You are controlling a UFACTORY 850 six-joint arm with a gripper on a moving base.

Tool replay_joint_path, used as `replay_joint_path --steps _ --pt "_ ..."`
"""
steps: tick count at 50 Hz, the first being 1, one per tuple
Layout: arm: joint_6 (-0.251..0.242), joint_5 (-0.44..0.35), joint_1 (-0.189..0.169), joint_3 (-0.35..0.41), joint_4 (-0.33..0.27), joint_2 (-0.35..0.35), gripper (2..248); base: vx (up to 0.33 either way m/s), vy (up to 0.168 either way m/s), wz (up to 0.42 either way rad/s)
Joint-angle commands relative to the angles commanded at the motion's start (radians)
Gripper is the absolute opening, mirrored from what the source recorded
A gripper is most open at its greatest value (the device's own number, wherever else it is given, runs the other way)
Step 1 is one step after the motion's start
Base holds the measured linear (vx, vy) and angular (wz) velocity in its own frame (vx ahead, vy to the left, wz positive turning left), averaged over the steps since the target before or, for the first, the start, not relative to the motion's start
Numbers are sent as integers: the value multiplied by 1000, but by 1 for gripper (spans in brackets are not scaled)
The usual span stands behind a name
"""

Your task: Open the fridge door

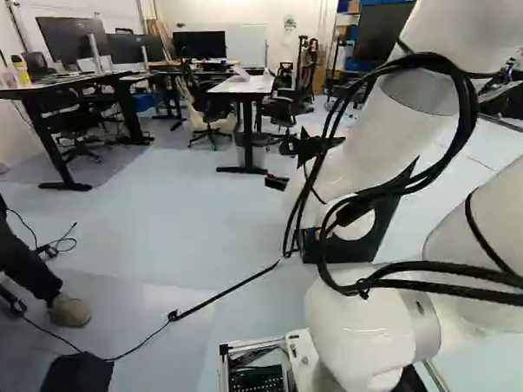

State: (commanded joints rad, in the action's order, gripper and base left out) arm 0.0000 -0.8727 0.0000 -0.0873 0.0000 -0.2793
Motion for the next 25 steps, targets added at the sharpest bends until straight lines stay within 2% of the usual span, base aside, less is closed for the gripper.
replay_joint_path --steps 25 --pt "0 0 0 -8 0 10 247 0 0 0"
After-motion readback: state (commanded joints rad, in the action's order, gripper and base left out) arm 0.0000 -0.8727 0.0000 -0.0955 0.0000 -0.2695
